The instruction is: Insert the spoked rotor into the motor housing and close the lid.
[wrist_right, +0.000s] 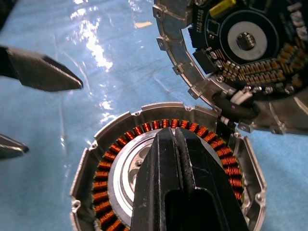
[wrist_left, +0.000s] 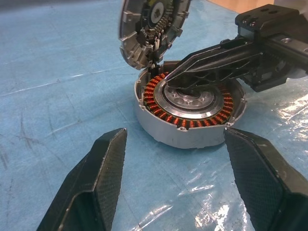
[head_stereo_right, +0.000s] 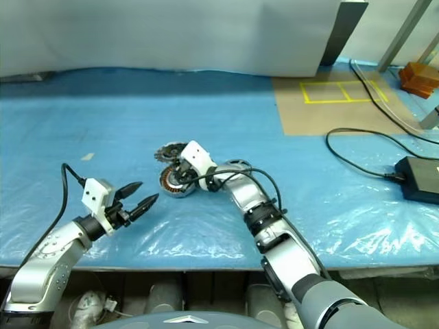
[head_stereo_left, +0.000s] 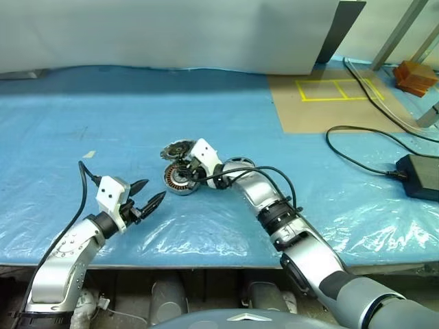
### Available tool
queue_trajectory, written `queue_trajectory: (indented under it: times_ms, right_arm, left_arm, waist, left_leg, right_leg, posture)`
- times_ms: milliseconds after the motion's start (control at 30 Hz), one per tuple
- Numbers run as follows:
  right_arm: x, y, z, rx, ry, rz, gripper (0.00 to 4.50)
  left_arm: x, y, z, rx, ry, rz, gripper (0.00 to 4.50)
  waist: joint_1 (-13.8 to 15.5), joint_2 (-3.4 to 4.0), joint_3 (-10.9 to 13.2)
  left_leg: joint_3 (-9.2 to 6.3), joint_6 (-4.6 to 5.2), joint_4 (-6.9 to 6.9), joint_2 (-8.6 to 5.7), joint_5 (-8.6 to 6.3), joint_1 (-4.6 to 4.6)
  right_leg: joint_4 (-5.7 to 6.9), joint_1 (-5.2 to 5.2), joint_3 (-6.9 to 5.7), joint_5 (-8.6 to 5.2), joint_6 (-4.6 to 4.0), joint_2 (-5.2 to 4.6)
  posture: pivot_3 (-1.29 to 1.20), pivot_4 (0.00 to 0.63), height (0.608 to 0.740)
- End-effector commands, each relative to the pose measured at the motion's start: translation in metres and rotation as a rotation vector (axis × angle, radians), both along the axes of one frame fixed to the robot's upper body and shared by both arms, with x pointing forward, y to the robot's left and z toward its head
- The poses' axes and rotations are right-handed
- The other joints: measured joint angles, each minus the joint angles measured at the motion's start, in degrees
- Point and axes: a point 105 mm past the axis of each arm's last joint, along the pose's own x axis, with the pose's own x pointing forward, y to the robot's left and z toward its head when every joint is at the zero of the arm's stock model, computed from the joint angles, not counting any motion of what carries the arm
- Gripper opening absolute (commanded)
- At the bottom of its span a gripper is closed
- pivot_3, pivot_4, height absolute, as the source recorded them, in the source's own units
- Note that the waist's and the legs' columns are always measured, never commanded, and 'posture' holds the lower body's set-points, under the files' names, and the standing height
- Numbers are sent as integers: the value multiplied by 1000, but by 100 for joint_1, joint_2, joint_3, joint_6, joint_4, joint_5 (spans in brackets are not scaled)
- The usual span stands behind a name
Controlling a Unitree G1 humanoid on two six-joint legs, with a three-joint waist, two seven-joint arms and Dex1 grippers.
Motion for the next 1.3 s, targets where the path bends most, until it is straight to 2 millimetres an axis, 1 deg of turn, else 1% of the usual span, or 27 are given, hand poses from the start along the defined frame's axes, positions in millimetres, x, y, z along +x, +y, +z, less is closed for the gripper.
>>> queue_trajectory:
  times_ms: [33, 100, 133, 267, 333, 433, 667, 700, 733, 767, 833, 867, 900, 967, 1033, 1100, 1200, 1267, 1300]
  right_arm:
    - [-3, 6, 37, 145, -20, 38, 37]
    - [-4, 8, 37, 129, -31, 48, 37]
    - [-5, 9, 33, 108, -34, 51, 37]
    - [-5, 9, 12, -24, -90, 48, 37]
    - [-7, 9, 2, -73, -89, 58, 37]
    - [-6, 6, -19, -207, -125, 55, 37]
    - [1, -2, -29, -310, -188, 37, 37]
    - [1, -2, -28, -305, -195, 41, 37]
    - [1, -1, -22, -270, -197, 40, 37]
    - [0, 3, -12, -196, -174, 36, 37]
    - [-1, 10, 18, 7, -94, 32, 37]
    - [-1, 12, 30, 77, -76, 35, 37]
    - [-2, 12, 38, 115, -71, 45, 37]
    - [-4, 14, 46, 137, -78, 61, 37]
    - [-8, 17, 47, 128, -88, 84, 37]
    - [-11, 20, 38, 60, -124, 98, 37]
    - [-17, 22, 9, -77, -151, 131, 37]
    - [-18, 20, -8, -174, -172, 141, 37]
    - [-18, 19, -13, -207, -184, 144, 37]
  left_arm:
    - [2, -5, 9, -4, -40, -17, 3373]
    - [3, -6, 8, -2, -38, -23, 3373]
    - [3, -7, 7, -1, -37, -23, 3373]
    - [4, -8, 6, -2, -36, -25, 3373]
    - [3, -9, 6, -4, -34, -26, 3373]
    - [3, -8, 4, -7, -29, -20, 3373]
    - [5, -8, 2, -6, -26, -14, 3373]
    - [5, -8, 2, -6, -27, -14, 3373]
    - [5, -8, 3, -5, -27, -17, 3373]
    - [5, -9, 3, -5, -28, -19, 3373]
    - [6, -9, 3, -8, -30, -21, 3373]
    - [6, -10, 3, -9, -30, -23, 3373]
    - [6, -10, 4, -10, -29, -25, 3373]
    - [6, -11, 4, -11, -29, -28, 3373]
    - [6, -11, 4, -9, -29, -29, 3373]
    - [7, -11, 4, -6, -28, -29, 3373]
    - [6, -11, 4, -6, -29, -28, 3373]
    - [6, -11, 3, -6, -29, -27, 3373]
    - [6, -11, 3, -5, -28, -26, 3373]
  waist:
    - [2, 0, 0]
    - [1, -1, -1]
    - [0, -1, -1]
    - [-4, 0, 0]
    - [-3, 0, 0]
    - [-3, -1, -1]
    - [-5, -2, -1]
    - [-4, -3, -2]
    - [-4, -3, -2]
    - [1, -3, -2]
    - [5, -2, -1]
    - [1, -2, -1]
    - [-1, -1, -1]
    - [-1, -2, -1]
    - [-9, -2, -1]
    - [-8, -2, -1]
    - [-7, -2, -1]
    - [-7, -2, -1]
    - [-5, -2, -1]
  left_leg:
    - [0, 0, 0, 0, 0, -14]
    - [-1, 0, 1, 1, 1, -21]
    - [-1, 0, 0, 1, 1, -21]
    - [0, -1, -2, 1, 1, -22]
    - [0, -1, -2, 0, 1, -23]
    - [-1, -1, -1, 0, 1, -21]
    - [1, 0, 0, -1, 0, -7]
    - [1, -1, 0, -1, 0, -5]
    - [1, 0, 0, -1, 0, -5]
    - [1, 0, 1, -1, 0, -5]
    - [0, 0, 0, -1, 0, -6]
    - [0, 0, 1, -1, 0, -9]
    - [0, 0, 1, -1, 0, -14]
    - [0, 0, 1, 0, 1, -26]
    - [0, 0, 0, 1, 1, -25]
    - [-1, -1, -5, 1, 1, -25]
    - [-1, -2, -9, 1, 0, -25]
    - [-1, -2, -9, 0, 0, -26]
    - [-1, -2, -8, 0, 0, -26]
  right_leg:
    - [3, -15, 0, 0, 0, 0]
    - [8, -23, -3, 4, 5, 1]
    - [9, -23, -4, 4, 5, 2]
    - [6, -24, -3, 1, 1, 1]
    - [5, -24, -4, 1, 1, 0]
    - [7, -22, -3, 1, 1, 0]
    - [9, -13, 1, 0, 0, -1]
    - [9, -11, 1, 0, 0, -2]
    - [9, -10, 1, 0, 0, -2]
    - [9, -10, 1, 0, 0, -2]
    - [9, -10, 0, 0, 0, -2]
    - [8, -12, 1, 0, 0, -1]
    - [8, -17, 1, 0, 0, -1]
    - [8, -29, 1, 1, 1, 1]
    - [9, -29, -1, 4, 5, 2]
    - [8, -29, -4, 9, 14, 2]
    - [5, -29, -6, 11, 18, 1]
    - [4, -29, -6, 3, 4, 0]
    - [4, -29, -6, 2, 2, 0]
  posture:
    - [0, 150, 740]
    - [0, 150, 740]
    - [0, 150, 740]
    - [0, 150, 740]
    - [0, 150, 740]
    - [0, 150, 740]
    - [0, 150, 740]
    - [0, 150, 740]
    - [0, 150, 740]
    - [0, 150, 740]
    - [0, 150, 740]
    - [0, 150, 740]
    - [0, 150, 740]
    - [0, 150, 740]
    - [0, 150, 740]
    - [0, 150, 740]
    - [0, 150, 740]
    - [0, 150, 740]
    - [0, 150, 740]
